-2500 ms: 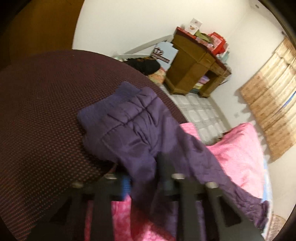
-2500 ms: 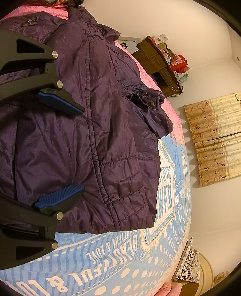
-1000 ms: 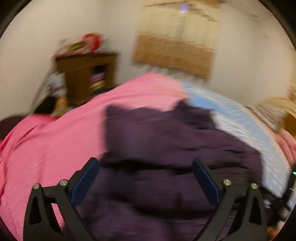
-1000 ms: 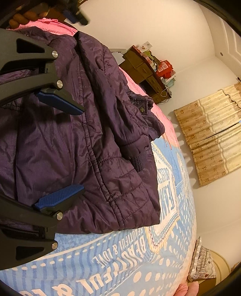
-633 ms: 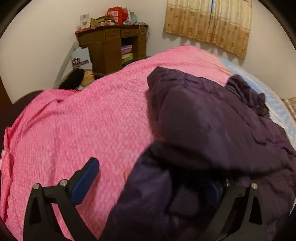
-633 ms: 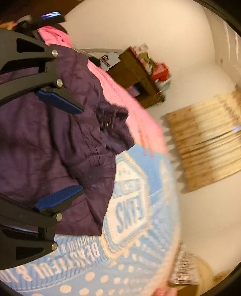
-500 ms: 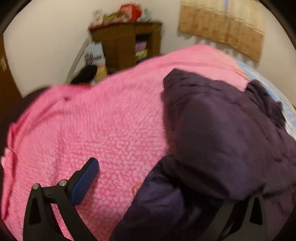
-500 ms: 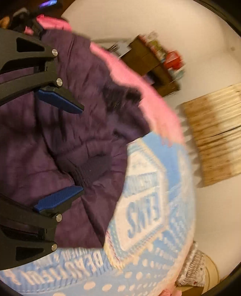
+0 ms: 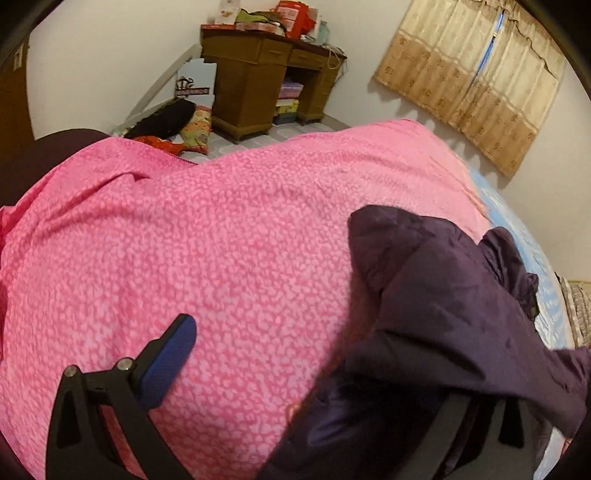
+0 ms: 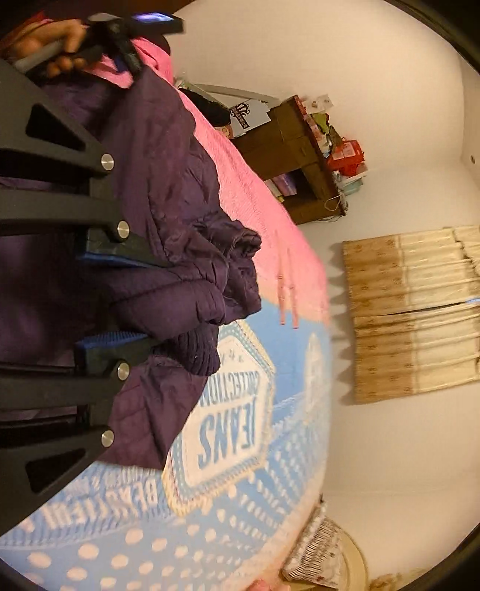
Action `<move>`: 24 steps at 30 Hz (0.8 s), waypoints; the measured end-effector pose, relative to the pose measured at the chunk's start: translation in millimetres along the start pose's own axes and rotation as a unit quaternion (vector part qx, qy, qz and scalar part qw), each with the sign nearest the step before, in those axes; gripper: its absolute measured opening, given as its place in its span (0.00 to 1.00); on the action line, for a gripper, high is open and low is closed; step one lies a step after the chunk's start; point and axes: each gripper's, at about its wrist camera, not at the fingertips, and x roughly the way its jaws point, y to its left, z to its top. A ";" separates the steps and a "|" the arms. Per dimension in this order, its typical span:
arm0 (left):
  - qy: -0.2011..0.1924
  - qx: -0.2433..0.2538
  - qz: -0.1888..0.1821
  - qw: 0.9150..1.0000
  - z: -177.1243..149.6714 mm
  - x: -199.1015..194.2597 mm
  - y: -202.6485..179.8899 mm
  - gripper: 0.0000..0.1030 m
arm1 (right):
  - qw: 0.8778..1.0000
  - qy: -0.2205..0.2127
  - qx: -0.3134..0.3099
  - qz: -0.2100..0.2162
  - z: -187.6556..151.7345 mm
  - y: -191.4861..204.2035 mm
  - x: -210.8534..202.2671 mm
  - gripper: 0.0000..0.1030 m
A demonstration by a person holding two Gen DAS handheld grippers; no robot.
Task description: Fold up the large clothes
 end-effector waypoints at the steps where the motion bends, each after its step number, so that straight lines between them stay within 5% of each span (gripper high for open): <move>1: -0.002 0.010 0.005 1.000 -1.1 0.2 -1.9 1.00 | 1.000 0.005 -0.006 -0.007 -5.3 0.0 -3.2 0.29; 3: -0.009 0.046 0.033 0.998 -12.3 0.6 -8.3 1.00 | 0.999 0.042 -0.014 -0.027 -26.1 -4.9 13.9 0.31; 6: 0.007 0.054 0.044 0.998 -25.5 12.0 -1.7 1.00 | 0.994 0.102 -0.006 -0.037 -71.3 -19.4 60.0 0.51; 10: 0.016 0.059 0.031 0.998 -22.1 4.7 3.3 1.00 | 0.995 0.095 0.007 -0.031 -75.1 -25.6 57.5 0.63; 15: 0.030 0.075 0.043 0.996 -29.2 -29.1 19.0 1.00 | 0.994 0.101 0.044 -0.028 -73.5 -35.8 19.7 0.63; 19: -0.036 0.121 0.063 0.990 -18.4 -66.1 18.0 1.00 | 0.998 0.035 0.054 -0.025 -63.7 -38.9 -29.5 0.63; 22: -0.083 0.140 0.028 0.986 6.5 -81.9 -5.4 1.00 | 1.000 0.015 0.013 -0.016 -30.5 -25.1 -36.1 0.45; 24: -0.104 0.157 0.014 0.982 21.2 -82.8 -31.3 1.00 | 1.000 0.013 0.007 0.007 -11.0 -19.3 -27.4 0.45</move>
